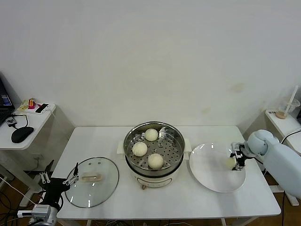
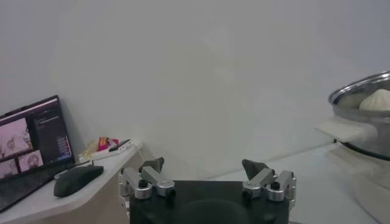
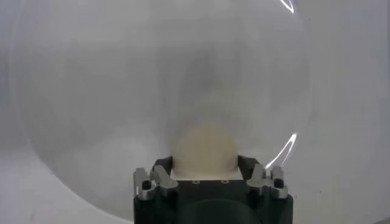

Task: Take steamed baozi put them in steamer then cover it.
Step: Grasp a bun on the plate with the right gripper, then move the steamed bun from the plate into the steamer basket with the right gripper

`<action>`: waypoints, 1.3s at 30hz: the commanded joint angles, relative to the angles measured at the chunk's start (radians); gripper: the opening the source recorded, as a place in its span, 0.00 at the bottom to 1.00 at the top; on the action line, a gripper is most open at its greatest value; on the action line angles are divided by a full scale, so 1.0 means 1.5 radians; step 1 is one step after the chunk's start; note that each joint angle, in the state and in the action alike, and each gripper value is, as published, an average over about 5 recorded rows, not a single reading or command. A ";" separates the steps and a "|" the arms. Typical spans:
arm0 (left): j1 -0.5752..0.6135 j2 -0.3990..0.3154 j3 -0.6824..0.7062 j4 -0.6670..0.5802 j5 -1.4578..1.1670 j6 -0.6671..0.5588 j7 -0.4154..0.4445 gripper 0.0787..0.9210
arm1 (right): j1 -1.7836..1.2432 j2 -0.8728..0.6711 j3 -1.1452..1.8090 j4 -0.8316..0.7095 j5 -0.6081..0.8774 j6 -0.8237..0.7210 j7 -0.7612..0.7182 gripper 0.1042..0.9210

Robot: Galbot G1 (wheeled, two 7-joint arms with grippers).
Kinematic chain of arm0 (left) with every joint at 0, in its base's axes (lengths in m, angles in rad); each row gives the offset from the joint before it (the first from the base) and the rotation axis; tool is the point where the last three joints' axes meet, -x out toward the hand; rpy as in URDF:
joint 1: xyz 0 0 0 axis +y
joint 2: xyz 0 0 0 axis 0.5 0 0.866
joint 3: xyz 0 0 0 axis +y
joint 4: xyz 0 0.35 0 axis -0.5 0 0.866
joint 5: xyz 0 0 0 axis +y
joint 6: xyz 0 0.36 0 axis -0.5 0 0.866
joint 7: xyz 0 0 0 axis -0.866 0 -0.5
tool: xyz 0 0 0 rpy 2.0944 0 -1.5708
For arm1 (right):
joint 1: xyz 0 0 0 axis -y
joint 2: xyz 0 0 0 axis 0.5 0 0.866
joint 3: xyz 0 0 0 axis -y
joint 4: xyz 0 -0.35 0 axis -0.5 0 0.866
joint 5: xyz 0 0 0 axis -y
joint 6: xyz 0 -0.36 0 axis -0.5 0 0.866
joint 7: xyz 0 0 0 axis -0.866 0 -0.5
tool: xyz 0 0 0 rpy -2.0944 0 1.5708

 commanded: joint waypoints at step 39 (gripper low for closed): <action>-0.021 -0.003 0.016 -0.004 0.008 0.001 0.001 0.88 | 0.538 0.180 -0.558 0.271 0.601 -0.315 0.196 0.68</action>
